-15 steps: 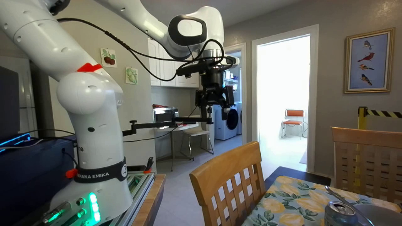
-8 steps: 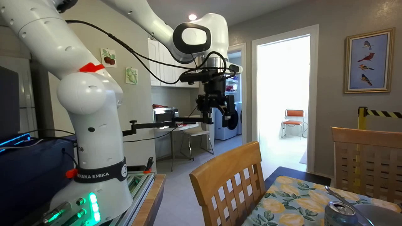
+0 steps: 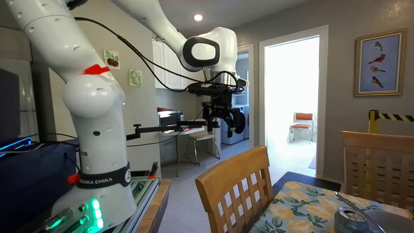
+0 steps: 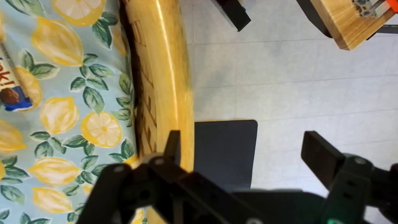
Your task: Pull out the chair
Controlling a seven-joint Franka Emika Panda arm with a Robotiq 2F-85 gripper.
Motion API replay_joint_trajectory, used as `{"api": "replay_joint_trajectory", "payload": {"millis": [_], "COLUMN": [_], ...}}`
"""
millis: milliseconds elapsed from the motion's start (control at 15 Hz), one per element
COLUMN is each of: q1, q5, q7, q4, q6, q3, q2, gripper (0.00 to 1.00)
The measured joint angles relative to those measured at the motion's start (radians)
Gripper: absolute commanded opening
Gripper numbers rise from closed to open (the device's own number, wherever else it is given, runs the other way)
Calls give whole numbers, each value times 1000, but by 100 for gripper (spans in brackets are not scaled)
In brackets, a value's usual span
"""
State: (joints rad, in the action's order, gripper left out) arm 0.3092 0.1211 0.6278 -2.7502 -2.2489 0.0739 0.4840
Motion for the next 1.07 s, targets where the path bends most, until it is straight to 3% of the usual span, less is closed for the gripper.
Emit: {"api": "replay_joint_trajectory", "payload": {"millis": [467,1067], "q1": [1,-2], "q5": [9,9], "q7": [8,8], "q4": [0,0], "q6": [-98,-108], "q3": [-33,-37], "q2": [-114,-125], "gripper": [100,100]}}
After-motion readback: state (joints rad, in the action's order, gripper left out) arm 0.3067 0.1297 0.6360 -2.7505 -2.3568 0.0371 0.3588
